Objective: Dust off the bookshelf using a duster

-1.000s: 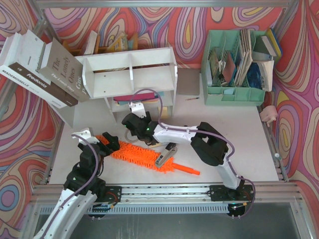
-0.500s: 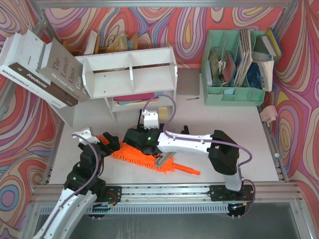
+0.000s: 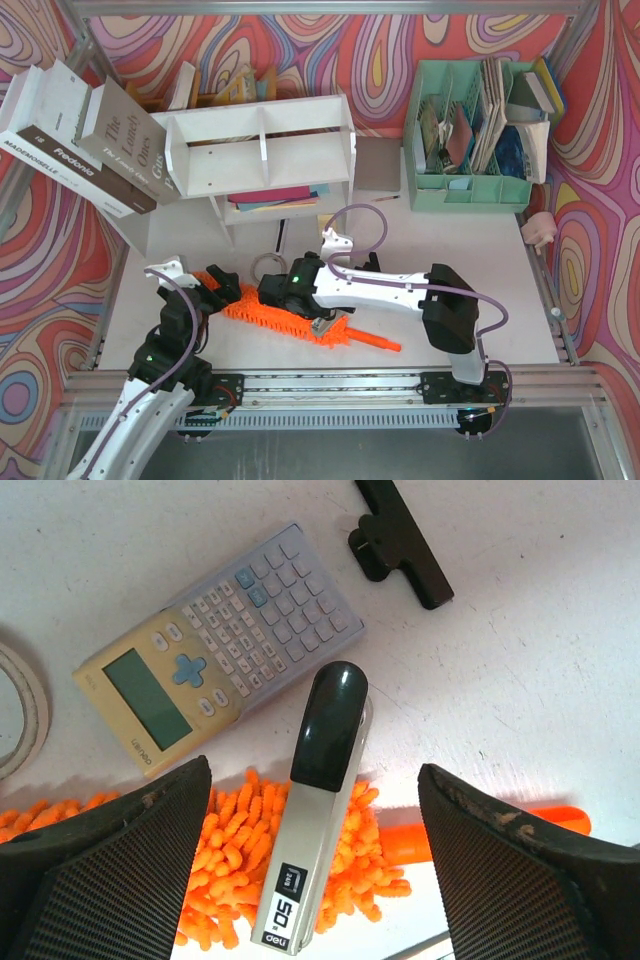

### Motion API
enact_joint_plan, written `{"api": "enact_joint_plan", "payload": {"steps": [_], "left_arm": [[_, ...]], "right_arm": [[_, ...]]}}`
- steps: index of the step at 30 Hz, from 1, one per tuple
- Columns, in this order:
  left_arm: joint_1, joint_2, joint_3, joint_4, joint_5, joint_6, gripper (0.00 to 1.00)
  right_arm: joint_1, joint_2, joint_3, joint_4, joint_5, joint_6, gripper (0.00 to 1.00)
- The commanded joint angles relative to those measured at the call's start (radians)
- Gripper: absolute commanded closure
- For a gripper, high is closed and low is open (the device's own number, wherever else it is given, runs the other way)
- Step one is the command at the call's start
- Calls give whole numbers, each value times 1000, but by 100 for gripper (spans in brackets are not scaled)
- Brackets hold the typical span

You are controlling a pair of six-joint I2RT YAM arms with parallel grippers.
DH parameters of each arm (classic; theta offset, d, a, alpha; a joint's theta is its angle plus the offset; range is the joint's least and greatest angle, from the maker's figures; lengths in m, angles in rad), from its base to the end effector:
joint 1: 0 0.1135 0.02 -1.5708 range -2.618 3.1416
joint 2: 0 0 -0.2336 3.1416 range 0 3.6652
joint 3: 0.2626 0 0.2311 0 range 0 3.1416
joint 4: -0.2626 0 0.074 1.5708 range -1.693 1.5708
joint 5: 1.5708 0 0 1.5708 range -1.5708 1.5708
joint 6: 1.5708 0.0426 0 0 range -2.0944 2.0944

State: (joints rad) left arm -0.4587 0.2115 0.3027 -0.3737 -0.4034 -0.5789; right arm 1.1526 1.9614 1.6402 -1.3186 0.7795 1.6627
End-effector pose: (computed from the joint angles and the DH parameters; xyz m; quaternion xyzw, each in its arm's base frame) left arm 0.1124 -0.0369 0.2111 -0.1671 0.7748 -0.1526 0.5904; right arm 0.1624 0.2916 0.2119 0.2206 0.8979 -0.0932 0.3695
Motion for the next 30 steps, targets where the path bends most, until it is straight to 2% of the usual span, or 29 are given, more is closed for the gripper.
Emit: {"api": "enact_joint_plan", "payload": {"steps": [1,7,30], "left_arm": [[-2,-6,-20,18,11,14,2],[-2,-8,-20,16,10,14,1],[-2,-14,-20,13,8,13,1]], "right_arm": [[7,13,-9,-41,-12,51,23],[6,28,-19,76,-61,-49,23],[-44,24,-173,235,-169,-79,36]]}}
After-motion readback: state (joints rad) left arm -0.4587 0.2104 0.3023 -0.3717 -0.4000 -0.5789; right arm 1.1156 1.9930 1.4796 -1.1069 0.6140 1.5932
